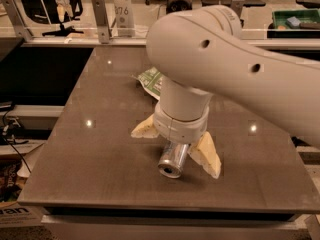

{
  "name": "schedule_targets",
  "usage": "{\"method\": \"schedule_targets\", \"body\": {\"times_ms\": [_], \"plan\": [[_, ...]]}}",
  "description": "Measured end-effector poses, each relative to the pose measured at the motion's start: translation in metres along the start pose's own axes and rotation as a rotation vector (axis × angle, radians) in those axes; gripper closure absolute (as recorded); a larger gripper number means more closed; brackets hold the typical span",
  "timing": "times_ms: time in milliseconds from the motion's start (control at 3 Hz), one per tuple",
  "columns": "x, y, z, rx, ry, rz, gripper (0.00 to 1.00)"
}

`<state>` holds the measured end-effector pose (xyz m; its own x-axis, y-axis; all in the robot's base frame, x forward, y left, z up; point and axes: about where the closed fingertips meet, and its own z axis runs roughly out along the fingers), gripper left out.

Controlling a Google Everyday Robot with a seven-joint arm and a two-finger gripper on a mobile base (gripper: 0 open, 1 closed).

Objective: Place redbull can upright

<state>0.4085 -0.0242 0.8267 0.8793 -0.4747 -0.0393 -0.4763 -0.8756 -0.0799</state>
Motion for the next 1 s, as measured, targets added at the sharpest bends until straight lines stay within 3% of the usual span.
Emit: {"method": "schedule_targets", "body": {"times_ms": [333, 1000], "plan": [[0.0019, 0.0034, 0.0044, -0.026, 0.035, -0.028, 0.16], [0.0069, 0.0041, -0.0001, -0.051, 0.081, -0.04, 0.64]]}}
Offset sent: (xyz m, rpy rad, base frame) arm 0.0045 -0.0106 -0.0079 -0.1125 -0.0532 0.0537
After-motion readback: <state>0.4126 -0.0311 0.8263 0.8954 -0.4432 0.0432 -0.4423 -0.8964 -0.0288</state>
